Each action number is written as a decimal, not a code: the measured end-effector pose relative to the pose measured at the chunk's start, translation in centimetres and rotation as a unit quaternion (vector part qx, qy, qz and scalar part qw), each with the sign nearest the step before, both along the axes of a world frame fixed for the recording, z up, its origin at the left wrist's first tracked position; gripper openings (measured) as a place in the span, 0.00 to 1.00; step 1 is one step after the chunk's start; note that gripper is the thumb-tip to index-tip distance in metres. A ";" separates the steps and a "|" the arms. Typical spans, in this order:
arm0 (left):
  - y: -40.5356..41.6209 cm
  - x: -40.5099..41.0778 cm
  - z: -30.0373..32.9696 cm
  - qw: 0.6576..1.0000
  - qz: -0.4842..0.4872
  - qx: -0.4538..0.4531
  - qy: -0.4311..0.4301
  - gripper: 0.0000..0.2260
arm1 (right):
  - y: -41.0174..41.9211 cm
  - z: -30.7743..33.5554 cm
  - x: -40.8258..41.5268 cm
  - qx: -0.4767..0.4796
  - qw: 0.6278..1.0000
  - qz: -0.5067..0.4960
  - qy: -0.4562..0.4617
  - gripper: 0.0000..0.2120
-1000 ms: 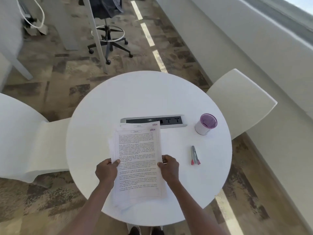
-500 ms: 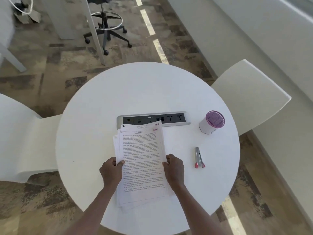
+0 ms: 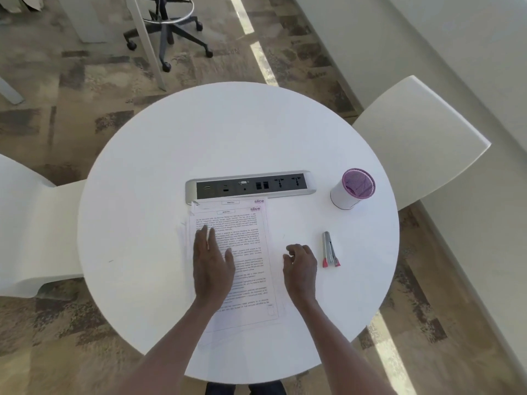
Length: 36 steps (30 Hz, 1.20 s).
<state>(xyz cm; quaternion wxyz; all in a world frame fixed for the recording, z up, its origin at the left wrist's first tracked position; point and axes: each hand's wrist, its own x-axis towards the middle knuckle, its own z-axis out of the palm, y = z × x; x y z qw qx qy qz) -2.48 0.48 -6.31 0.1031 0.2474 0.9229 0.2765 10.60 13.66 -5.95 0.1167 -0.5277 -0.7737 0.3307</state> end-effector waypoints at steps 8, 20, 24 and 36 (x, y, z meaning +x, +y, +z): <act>3.0 1.2 -4.3 0.988 -0.142 -0.053 -0.001 0.25 | 4.1 -1.5 0.1 -0.037 0.998 -0.011 0.041 0.06; 2.5 1.8 -6.0 0.989 -0.125 -0.048 0.057 0.24 | 6.2 -1.7 -2.4 0.012 0.993 0.113 0.016 0.06; 2.5 1.7 -5.9 0.989 -0.123 -0.050 0.061 0.24 | 6.4 -1.4 -2.7 0.028 0.990 0.136 -0.004 0.06; 2.4 1.8 -5.9 0.989 -0.120 -0.049 0.072 0.23 | 6.8 -0.3 -4.2 0.073 0.968 0.201 -0.132 0.08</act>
